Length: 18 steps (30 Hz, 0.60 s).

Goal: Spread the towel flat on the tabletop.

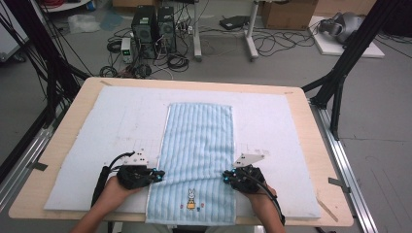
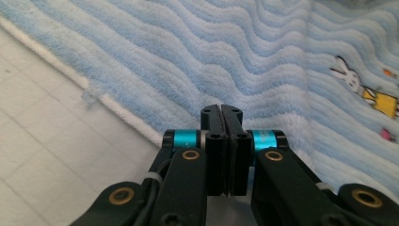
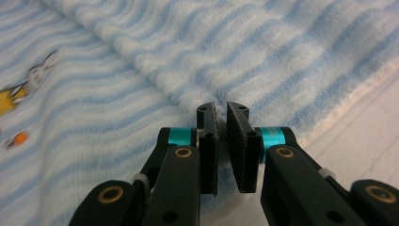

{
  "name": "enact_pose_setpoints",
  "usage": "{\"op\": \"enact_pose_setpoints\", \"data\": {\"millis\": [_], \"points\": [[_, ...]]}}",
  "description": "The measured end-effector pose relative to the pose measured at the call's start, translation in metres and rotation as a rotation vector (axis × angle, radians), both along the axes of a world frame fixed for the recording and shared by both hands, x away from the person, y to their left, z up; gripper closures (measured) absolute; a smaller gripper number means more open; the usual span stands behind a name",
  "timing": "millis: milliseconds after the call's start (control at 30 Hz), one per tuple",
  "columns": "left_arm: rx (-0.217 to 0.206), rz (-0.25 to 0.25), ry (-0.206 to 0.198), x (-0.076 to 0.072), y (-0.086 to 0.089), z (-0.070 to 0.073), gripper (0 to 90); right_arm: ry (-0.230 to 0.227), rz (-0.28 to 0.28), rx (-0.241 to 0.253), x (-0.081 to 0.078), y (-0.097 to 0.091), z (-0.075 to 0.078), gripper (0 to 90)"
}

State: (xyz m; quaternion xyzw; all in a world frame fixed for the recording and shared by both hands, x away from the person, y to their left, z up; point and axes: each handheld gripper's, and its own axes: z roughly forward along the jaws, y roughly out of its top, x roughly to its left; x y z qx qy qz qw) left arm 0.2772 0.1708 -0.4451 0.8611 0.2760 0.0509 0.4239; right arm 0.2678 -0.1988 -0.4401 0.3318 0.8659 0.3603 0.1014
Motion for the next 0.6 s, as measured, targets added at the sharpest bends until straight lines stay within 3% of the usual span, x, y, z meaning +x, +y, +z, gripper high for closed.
{"op": "enact_pose_setpoints", "data": {"millis": [133, 233, 300, 333, 467, 600], "points": [[0.002, 0.044, -0.024, 0.004, -0.002, 0.002, 86.3, -0.012, -0.012, -0.003, -0.004, -0.006, 0.001, 69.2], [-0.031, 0.134, -0.041, 0.014, 0.0, 0.004, 63.7, -0.043, -0.062, 0.025, -0.003, -0.01, 0.002, 61.8], [-0.054, 0.186, -0.057, 0.024, 0.003, 0.006, 55.0, -0.06, -0.099, 0.044, 0.0, -0.012, 0.004, 58.6], [-0.062, 0.208, -0.059, 0.03, 0.004, 0.005, 52.9, -0.073, -0.118, 0.054, 0.002, -0.014, 0.006, 57.6], [-0.031, 0.266, -0.043, 0.058, 0.001, 0.001, 47.7, -0.117, -0.2, 0.1, 0.018, -0.017, 0.011, 54.4], [-0.018, 0.297, -0.045, 0.075, -0.006, -0.005, 48.4, -0.122, -0.247, 0.086, 0.042, -0.014, 0.01, 54.1]]}}
